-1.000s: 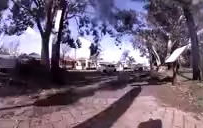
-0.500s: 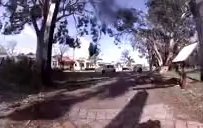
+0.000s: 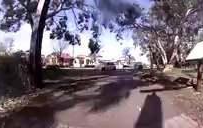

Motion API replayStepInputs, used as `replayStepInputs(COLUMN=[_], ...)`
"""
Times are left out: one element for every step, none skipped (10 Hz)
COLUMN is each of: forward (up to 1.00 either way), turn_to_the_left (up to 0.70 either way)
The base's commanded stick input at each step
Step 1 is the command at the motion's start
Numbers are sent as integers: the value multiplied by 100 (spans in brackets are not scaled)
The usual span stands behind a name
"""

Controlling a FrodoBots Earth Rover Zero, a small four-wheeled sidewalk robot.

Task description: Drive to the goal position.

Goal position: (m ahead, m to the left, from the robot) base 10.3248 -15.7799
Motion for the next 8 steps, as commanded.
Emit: replayStepInputs(forward=[100,100,100,100,100,100,100,100], turn_to_the_left=[-7,0,0,0,0,0,0,0])
